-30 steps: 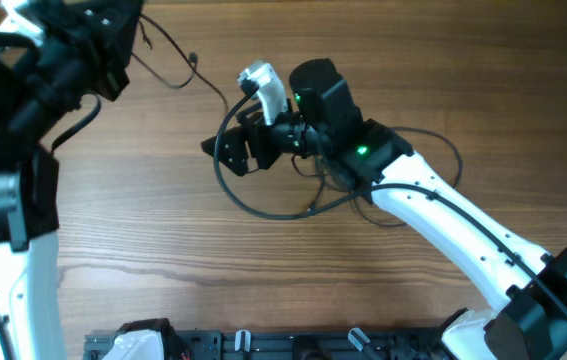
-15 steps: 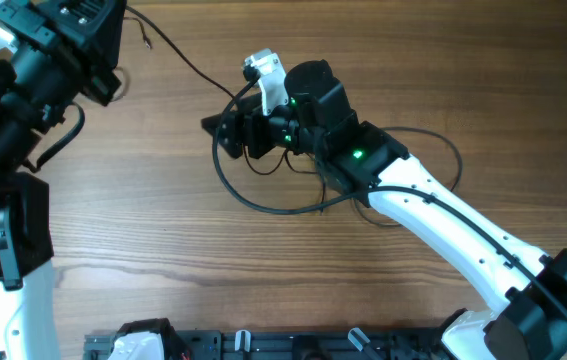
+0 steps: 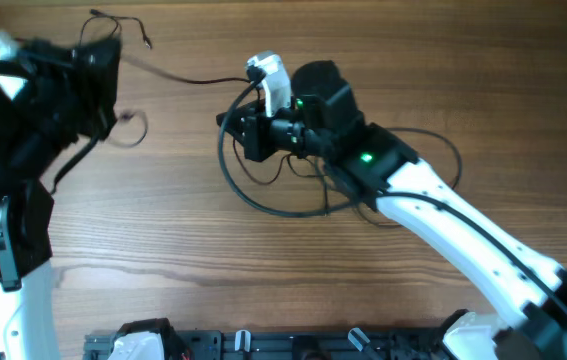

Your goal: Untangle cables

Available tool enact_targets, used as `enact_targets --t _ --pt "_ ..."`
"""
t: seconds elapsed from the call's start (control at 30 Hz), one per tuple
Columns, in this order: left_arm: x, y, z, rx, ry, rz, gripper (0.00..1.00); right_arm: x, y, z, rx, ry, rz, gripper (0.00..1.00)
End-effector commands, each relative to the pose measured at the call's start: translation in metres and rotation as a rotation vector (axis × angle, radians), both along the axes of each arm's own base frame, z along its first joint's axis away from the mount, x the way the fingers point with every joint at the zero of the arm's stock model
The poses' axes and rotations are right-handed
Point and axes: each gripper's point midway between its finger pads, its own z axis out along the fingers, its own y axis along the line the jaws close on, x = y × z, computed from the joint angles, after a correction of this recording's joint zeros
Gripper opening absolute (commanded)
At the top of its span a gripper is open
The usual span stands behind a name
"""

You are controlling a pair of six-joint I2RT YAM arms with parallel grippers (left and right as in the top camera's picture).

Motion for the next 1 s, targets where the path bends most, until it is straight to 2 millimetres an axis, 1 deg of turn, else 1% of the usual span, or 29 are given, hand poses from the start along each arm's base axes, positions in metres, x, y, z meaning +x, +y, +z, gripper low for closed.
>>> enact_targets --t 0.0,0.07,0.17,0.2,0.23,0.3,0.33,0.43,0.47,0.53,0.6,0.67,0.73,0.8,0.87,0.93,0.97 --pt "-0.005 0.063 -0.044 0.301 0.172 0.253 0.04 -0.016 -0.025 0.063 0.080 -0.111 -0.054 0.04" --pt "-0.009 0.073 -0.062 0.355 0.258 0.278 0.04 -0.020 -0.035 0.081 0.098 -0.145 -0.086 0.04" --pt "-0.012 0.083 -0.082 0.416 0.350 0.295 0.05 -0.031 -0.047 0.105 0.137 -0.190 -0.101 0.04" --pt "-0.012 0.084 -0.088 0.432 0.376 0.292 0.07 -0.035 -0.051 0.114 0.151 -0.206 -0.101 0.04" --pt "-0.012 0.085 -0.095 0.453 0.405 0.279 0.09 -0.041 -0.057 0.125 0.171 -0.228 -0.105 0.04" --pt "-0.012 0.086 -0.105 0.474 0.450 0.255 0.22 -0.045 -0.068 0.144 0.211 -0.252 -0.144 0.04" --pt "-0.012 0.085 -0.110 0.476 0.471 0.249 0.24 -0.046 -0.074 0.154 0.225 -0.267 -0.169 0.04" --pt "-0.014 0.085 -0.125 0.478 0.538 0.231 0.24 -0.051 -0.091 0.181 0.266 -0.323 -0.230 0.05" --pt "-0.014 0.085 -0.130 0.479 0.564 0.224 0.22 -0.052 -0.097 0.190 0.279 -0.339 -0.254 0.04" --pt "-0.016 0.085 -0.138 0.480 0.602 0.214 0.19 -0.054 -0.107 0.203 0.303 -0.368 -0.287 0.04" --pt "-0.019 0.084 -0.146 0.481 0.641 0.201 0.20 -0.058 -0.114 0.216 0.333 -0.394 -0.306 0.04" --pt "-0.019 0.082 -0.150 0.479 0.659 0.190 0.23 -0.061 -0.116 0.220 0.350 -0.390 -0.308 0.04" --pt "-0.017 0.076 -0.150 0.490 0.645 0.128 0.24 -0.060 -0.116 0.217 0.348 -0.375 -0.309 0.04" --pt "-0.009 0.062 -0.147 0.519 0.581 0.002 0.24 -0.057 -0.113 0.207 0.320 -0.351 -0.308 0.04" --pt "-0.002 0.043 -0.141 0.533 0.495 -0.146 0.26 -0.053 -0.109 0.194 0.282 -0.318 -0.306 0.04" --pt "0.001 0.022 -0.135 0.485 0.430 -0.254 0.36 -0.051 -0.103 0.181 0.251 -0.286 -0.286 0.04" --pt "0.002 0.015 -0.133 0.457 0.414 -0.283 0.44 -0.051 -0.099 0.177 0.244 -0.276 -0.270 0.04"
